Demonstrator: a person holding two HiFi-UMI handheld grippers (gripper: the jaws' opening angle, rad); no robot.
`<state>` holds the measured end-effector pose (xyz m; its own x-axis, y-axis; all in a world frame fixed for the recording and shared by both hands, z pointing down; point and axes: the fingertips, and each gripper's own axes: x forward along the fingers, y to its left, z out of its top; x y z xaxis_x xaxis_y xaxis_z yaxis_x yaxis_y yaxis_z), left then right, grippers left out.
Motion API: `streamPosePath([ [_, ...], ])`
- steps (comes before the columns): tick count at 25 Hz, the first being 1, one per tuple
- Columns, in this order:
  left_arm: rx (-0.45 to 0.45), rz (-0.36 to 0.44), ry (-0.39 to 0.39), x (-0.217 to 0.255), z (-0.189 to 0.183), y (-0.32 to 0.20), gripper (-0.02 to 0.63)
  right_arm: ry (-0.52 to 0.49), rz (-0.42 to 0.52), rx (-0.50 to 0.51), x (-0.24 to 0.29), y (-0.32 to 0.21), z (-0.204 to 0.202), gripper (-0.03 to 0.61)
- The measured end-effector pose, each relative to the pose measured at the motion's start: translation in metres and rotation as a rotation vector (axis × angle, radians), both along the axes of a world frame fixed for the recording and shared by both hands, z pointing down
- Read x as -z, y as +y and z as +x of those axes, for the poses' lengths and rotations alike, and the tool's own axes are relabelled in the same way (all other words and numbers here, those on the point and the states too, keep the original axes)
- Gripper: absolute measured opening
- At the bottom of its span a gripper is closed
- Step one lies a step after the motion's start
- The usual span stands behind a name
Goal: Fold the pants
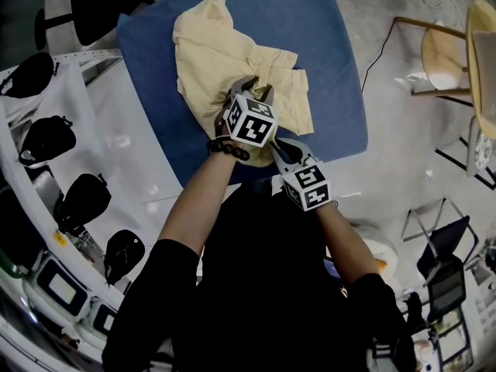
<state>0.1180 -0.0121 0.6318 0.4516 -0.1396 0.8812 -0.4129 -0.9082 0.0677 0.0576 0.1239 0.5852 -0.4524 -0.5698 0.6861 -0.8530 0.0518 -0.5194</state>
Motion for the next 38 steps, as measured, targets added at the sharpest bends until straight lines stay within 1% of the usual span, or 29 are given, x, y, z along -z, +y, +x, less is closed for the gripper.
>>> streamPosePath([
  [1, 0.003, -0.001, 0.012, 0.002, -0.001, -0.001, 0.154, -0.005, 0.006, 0.002, 0.002, -0.002, -0.001, 0.049],
  [2, 0.012, -0.006, 0.028, 0.005, -0.003, -0.002, 0.118, -0.009, 0.011, 0.004, 0.005, -0.004, -0.002, 0.049],
  [6, 0.058, -0.051, 0.092, 0.017, -0.012, -0.007, 0.095, -0.037, 0.040, 0.023, 0.017, -0.015, -0.010, 0.049],
  [11, 0.122, -0.049, 0.146, 0.040, -0.031, -0.016, 0.089, -0.075, 0.083, 0.079, 0.036, -0.033, -0.035, 0.049],
  [15, 0.179, -0.006, 0.174, 0.062, -0.065, -0.035, 0.089, -0.089, 0.130, 0.143, 0.055, -0.053, -0.060, 0.048],
  [18, 0.257, 0.027, 0.185, 0.079, -0.103, -0.054, 0.089, -0.099, 0.160, 0.215, 0.067, -0.067, -0.086, 0.048],
  [20, 0.313, 0.053, 0.182, 0.087, -0.132, -0.067, 0.089, -0.098, 0.183, 0.269, 0.075, -0.076, -0.105, 0.048],
  [23, 0.389, 0.089, 0.170, 0.095, -0.176, -0.081, 0.089, -0.118, 0.190, 0.361, 0.084, -0.082, -0.139, 0.048],
  [27, 0.472, 0.115, 0.148, 0.102, -0.232, -0.091, 0.089, -0.122, 0.195, 0.468, 0.094, -0.089, -0.185, 0.048],
  [30, 0.530, 0.124, 0.126, 0.101, -0.269, -0.099, 0.089, -0.118, 0.199, 0.528, 0.093, -0.096, -0.209, 0.049],
  [35, 0.612, 0.133, 0.092, 0.092, -0.311, -0.103, 0.089, -0.091, 0.188, 0.610, 0.080, -0.099, -0.231, 0.049],
  [37, 0.620, 0.141, 0.050, 0.083, -0.321, -0.100, 0.089, -0.072, 0.189, 0.643, 0.078, -0.097, -0.234, 0.056],
  [38, 0.613, 0.148, 0.026, 0.079, -0.324, -0.099, 0.089, -0.065, 0.194, 0.654, 0.079, -0.096, -0.233, 0.071],
])
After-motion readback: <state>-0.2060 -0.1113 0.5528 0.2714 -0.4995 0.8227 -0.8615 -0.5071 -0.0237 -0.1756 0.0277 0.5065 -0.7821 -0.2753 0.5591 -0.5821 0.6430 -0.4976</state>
